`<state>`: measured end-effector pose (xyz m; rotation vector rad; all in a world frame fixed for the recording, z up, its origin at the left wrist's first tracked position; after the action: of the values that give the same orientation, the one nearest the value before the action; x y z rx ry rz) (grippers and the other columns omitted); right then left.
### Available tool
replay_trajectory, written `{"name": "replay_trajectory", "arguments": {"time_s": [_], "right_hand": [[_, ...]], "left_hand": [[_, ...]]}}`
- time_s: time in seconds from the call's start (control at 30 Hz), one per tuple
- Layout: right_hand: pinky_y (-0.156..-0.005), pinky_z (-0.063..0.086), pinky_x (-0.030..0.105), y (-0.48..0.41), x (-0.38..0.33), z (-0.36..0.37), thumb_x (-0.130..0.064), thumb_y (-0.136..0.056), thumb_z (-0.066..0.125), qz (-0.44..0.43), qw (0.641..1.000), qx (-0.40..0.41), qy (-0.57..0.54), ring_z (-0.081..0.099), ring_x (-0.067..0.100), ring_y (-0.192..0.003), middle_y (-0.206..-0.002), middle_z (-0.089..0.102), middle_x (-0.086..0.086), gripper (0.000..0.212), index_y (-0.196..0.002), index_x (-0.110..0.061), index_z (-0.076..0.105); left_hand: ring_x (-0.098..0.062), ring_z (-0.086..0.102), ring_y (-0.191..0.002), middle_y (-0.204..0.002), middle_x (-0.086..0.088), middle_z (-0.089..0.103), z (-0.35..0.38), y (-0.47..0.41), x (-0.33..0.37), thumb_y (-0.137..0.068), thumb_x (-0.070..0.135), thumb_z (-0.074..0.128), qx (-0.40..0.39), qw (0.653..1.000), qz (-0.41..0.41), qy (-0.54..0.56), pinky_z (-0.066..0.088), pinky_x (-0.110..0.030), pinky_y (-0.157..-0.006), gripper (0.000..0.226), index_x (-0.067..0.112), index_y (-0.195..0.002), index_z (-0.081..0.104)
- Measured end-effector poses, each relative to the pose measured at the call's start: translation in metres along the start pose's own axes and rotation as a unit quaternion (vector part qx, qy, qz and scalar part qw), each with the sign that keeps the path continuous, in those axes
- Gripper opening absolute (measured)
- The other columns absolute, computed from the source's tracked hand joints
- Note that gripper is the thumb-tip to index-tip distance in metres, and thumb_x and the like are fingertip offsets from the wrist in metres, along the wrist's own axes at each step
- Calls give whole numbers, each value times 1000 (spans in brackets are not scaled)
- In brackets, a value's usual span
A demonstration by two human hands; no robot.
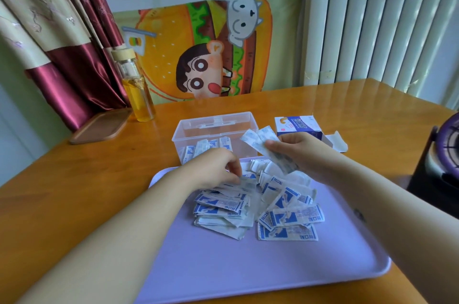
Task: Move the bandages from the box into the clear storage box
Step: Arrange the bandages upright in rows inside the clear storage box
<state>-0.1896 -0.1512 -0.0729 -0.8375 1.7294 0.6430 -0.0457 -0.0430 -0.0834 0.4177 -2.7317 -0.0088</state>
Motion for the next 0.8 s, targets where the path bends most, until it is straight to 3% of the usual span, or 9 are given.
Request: {"name": "replay_trajectory", "arguments": {"time_s": [0.2, 0.33, 0.4, 0.47, 0.57, 0.7, 0.8], "right_hand": [[-55, 40, 20, 1, -2, 2, -32, -90, 59, -6, 998, -8, -66, 43, 7, -54, -63, 48, 0, 26, -79, -7, 61], [-58, 41, 22, 4, -4, 7, -33, -90, 59, -11, 996, -17, -84, 45, 9, -59, -71, 50, 4, 31, -93, -3, 63], [-59, 41, 22, 5, -6, 8, -32, -90, 58, -11, 995, -10, -97, 45, 10, -62, -77, 51, 7, 36, -99, 2, 64], [-60, 42, 23, 7, -8, 12, -31, -90, 58, -12, 993, -6, -117, 46, 11, -64, -81, 53, 10, 40, -103, 6, 62], [-57, 40, 21, 10, -9, 26, -34, -90, 59, -21, 995, 4, -93, 47, 9, -56, -68, 53, 3, 30, -85, -5, 63], [-45, 26, 18, 14, -3, 48, -39, -87, 60, -50, 994, 66, 66, 31, 8, -45, -53, 36, -3, 39, -62, -12, 47], [-42, 21, 20, 17, -1, 55, -39, -84, 62, -76, 983, 106, 129, 23, 8, -42, -48, 26, -5, 49, -53, -18, 31]], "left_hand": [[-15, 63, -82, -88, 1, 69, -11, 6, -11, -84, 23, 70, 13, 992, -31, 118, 50, -33, -78, 12, 29, -79, 60], [-11, 59, -84, -88, 7, 66, -17, 12, -14, -88, 28, 65, 40, 984, -50, 168, 44, -24, -75, 5, 24, -85, 62], [-10, 60, -83, -90, 8, 66, -24, 16, -16, -90, 30, 61, 103, 969, -69, 214, 44, -22, -71, 10, 21, -90, 63], [-14, 66, -77, -89, 1, 70, -26, 21, -20, -96, 22, 52, 184, 902, -114, 374, 48, -27, -68, 12, 13, -97, 59], [-20, 67, -71, -80, -8, 71, -9, 30, -5, -100, 12, 38, 174, 748, -146, 623, 51, -35, -71, 20, 5, -106, 56], [-18, 61, -79, -88, -8, 66, 23, 44, 23, -97, 17, 34, 105, 626, -163, 755, 47, -32, -74, 28, 9, -102, 61], [-26, 63, -98, -110, -14, 68, 33, 52, 33, -99, 36, 32, 78, 549, -146, 819, 46, -36, -89, 44, 7, -115, 62]]}}
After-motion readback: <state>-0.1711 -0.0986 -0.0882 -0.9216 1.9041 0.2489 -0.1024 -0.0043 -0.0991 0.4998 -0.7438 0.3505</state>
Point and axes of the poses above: each hand's wrist, its own y-axis away from the middle knuckle, its own z-axis out of the palm, x = y × z, the point moved 4 cm from there along -y, towards the middle knuckle
